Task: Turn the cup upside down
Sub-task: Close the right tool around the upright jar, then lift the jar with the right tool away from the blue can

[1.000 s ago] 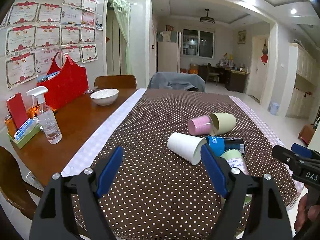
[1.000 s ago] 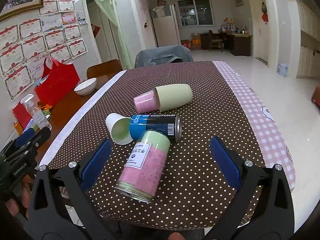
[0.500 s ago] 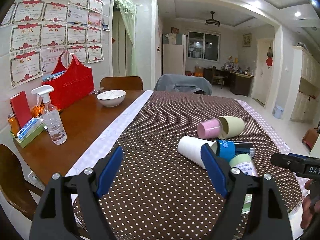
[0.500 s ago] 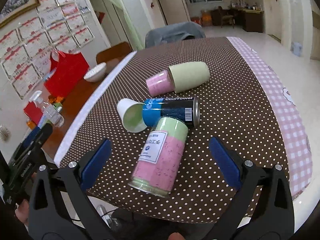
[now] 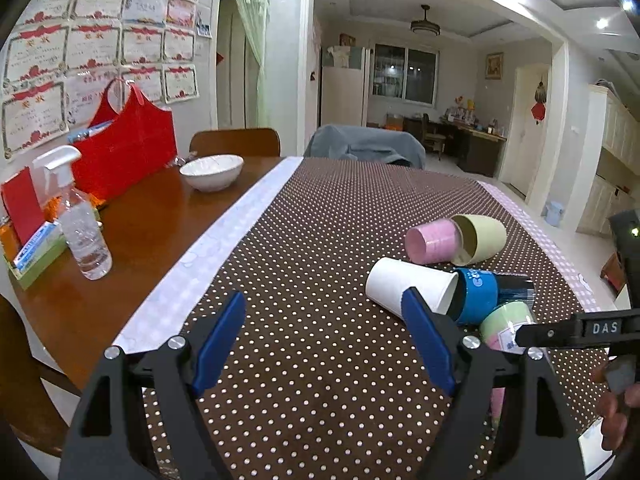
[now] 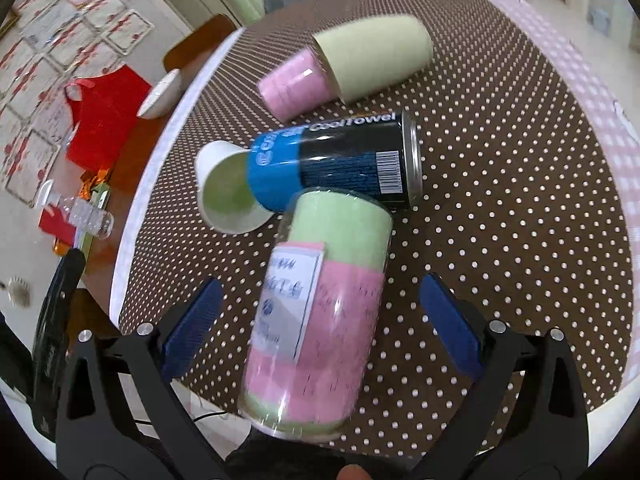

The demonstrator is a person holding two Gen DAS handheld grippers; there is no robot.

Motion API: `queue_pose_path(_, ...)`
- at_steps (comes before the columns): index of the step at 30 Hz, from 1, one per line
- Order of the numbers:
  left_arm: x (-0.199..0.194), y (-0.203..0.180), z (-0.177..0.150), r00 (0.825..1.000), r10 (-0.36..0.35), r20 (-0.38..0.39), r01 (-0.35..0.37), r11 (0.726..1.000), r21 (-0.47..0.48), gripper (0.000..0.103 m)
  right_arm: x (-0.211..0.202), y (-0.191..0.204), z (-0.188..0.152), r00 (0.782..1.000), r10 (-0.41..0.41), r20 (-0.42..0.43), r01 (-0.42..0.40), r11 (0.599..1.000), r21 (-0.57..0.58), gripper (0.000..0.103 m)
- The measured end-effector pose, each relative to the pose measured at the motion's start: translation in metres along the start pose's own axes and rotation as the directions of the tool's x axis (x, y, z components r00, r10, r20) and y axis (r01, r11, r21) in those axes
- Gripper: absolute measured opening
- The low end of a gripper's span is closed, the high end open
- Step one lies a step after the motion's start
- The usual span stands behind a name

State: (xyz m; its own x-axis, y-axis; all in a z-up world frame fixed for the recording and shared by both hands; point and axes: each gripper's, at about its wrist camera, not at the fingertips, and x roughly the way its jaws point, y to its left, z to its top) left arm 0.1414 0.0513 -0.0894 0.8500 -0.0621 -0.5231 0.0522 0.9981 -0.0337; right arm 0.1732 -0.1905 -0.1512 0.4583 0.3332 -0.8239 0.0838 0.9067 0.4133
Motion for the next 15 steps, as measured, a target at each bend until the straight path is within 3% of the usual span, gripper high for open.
queue_pose_path(10, 0.032, -0.009, 0.0, 0.998, -0.041, -0.056, 0.041, 0.999, 0.008, 0.079, 0.029, 0.014, 0.019, 0.992, -0.063, -0.105, 0.061, 0.998, -0.023, 0.096)
queue_pose_path(14, 0.04, -0.011, -0.004, 0.996, -0.051, -0.077, 0.052, 0.999, 0.009, 0.079, 0.042, 0.017, 0.02, 0.983, -0.096, -0.158, 0.091, 0.995, -0.039, 0.074)
queue_pose_path(15, 0.041, -0.012, -0.005, 0.995, -0.052, -0.081, 0.053, 0.999, 0.009, 0.079, 0.045, 0.017, 0.02, 0.981, -0.097, -0.171, 0.091, 0.995, -0.04, 0.074)
